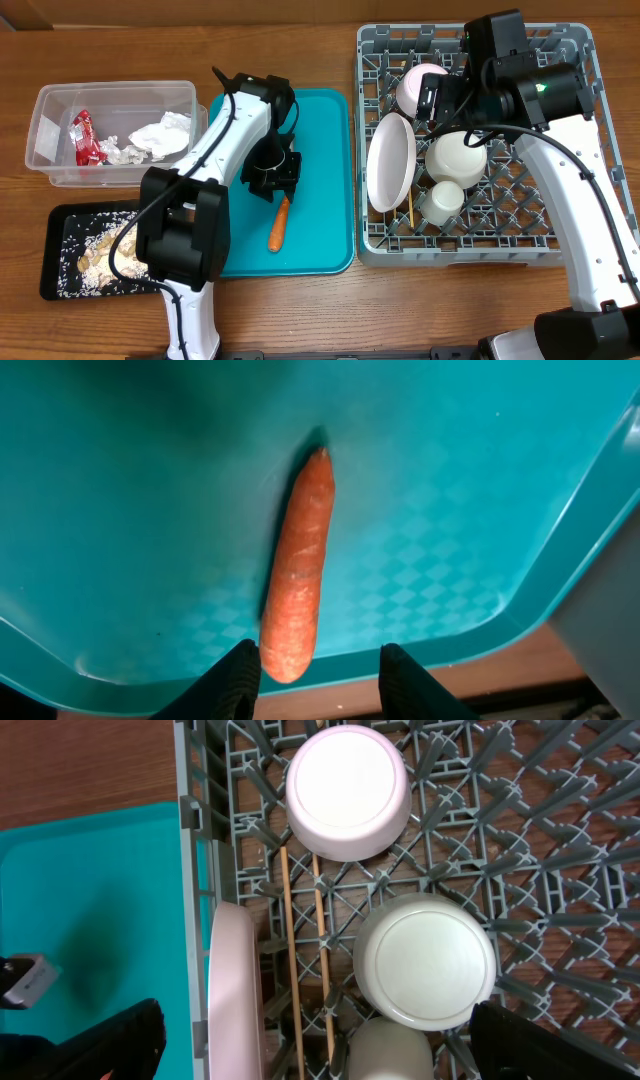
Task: Sort waste into correct bins and load items into the dishwasher
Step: 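Lower the left gripper onto the carrot and close on it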
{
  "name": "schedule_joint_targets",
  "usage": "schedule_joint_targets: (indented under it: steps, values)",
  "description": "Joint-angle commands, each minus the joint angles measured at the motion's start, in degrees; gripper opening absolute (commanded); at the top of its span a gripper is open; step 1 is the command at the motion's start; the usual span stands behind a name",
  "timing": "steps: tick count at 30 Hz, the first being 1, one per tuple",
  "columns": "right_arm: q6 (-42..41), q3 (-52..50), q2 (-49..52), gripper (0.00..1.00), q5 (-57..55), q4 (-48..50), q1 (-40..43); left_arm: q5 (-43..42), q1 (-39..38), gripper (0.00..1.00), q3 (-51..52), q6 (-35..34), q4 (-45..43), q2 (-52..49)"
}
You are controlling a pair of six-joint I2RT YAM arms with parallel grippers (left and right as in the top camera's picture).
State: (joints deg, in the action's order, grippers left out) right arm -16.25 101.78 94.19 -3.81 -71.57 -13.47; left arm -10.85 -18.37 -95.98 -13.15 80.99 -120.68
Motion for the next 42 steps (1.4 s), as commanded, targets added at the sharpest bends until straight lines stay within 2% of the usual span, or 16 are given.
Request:
schedule_joint_targets:
  steps: [1, 6, 17, 22, 26, 29, 32, 33, 34, 39, 40, 42]
  values:
    - [-0.09, -0.2, 0.07, 1.0, -0.42, 0.31, 0.07, 4.2, -1.75, 0.41, 1.29, -2.64, -0.09, -0.5]
    - [-0.11, -0.2, 0.07, 1.0, -0.42, 0.31, 0.04, 9.03, -3.93, 0.43, 2.91, -5.77, -0.42, -0.5]
    - [-0.11, -0.2, 0.07, 1.0, -0.42, 0.31, 0.04, 8.9, -4.98, 0.44, 10.71, -6.19, -7.87, -0.5]
    - [-0.11, -0.2, 0.07, 1.0, -0.42, 0.31, 0.07, 8.26, -4.96, 0.48, 13.55, -6.16, -12.31, -0.5]
    - [-0.11, -0.2, 0.07, 1.0, -0.42, 0.31, 0.04, 8.09, -4.98, 0.55, 15.32, -6.19, -13.44, -0.5]
    - [-0.11, -0.2, 0.07, 1.0, -0.42, 0.31, 0.07, 8.09, -4.98, 0.66, 16.68, -6.19, -14.01, -0.5]
    - [-0.09, -0.2, 0.07, 1.0, -0.42, 0.31, 0.04, 8.13, -4.98, 0.73, 17.03, -6.16, -13.97, -0.5]
    - [-0.11, -0.2, 0.07, 1.0, -0.42, 0.31, 0.04, 8.13, -4.96, 0.82, 17.03, -6.16, -13.97, -0.5]
    - [-0.11, -0.2, 0.07, 1.0, -0.42, 0.31, 0.07, 8.11, -4.96, 1.0, 17.03, -6.14, -13.92, -0.5]
    - [-0.09, -0.2, 0.07, 1.0, -0.42, 0.31, 0.04, 7.87, -4.96, 1.0, 17.03, -6.14, -13.75, -0.5]
    - [-0.11, -0.2, 0.07, 1.0, -0.42, 0.31, 0.04, 7.87, -4.96, 0.98, 17.03, -6.16, -13.68, -0.5]
    - [-0.11, -0.2, 0.07, 1.0, -0.42, 0.31, 0.04, 7.89, -4.96, 0.83, 17.03, -6.16, -13.55, -0.5]
